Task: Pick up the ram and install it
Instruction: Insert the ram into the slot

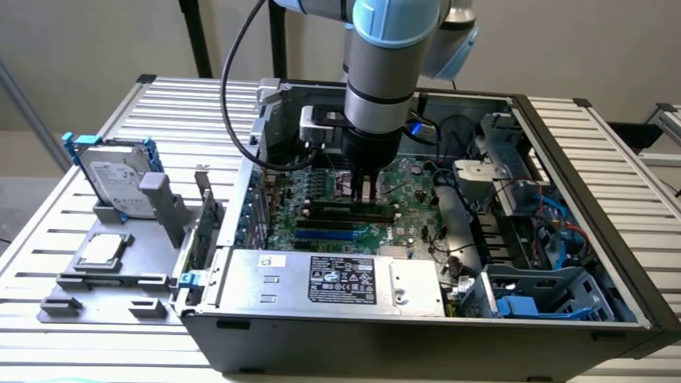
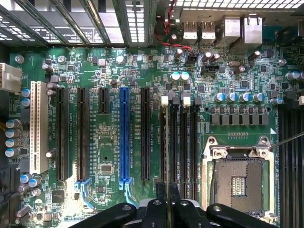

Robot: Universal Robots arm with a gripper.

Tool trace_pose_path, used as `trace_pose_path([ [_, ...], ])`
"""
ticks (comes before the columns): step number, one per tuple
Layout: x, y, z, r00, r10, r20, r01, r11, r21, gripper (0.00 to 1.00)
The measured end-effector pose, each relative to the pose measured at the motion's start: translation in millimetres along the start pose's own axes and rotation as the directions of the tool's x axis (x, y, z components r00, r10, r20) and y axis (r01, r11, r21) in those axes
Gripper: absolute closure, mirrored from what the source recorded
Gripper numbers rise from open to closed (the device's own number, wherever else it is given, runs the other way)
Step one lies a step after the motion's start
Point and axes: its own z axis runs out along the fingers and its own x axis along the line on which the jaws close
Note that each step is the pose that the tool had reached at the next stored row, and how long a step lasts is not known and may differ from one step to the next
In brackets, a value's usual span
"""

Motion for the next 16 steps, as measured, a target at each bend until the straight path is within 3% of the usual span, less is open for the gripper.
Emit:
trace_pose_path([
  [16,-0.2,-0.9,0.9,1.0000,-0.009,0.0000,0.009,1.0000,0.0004,0.87],
])
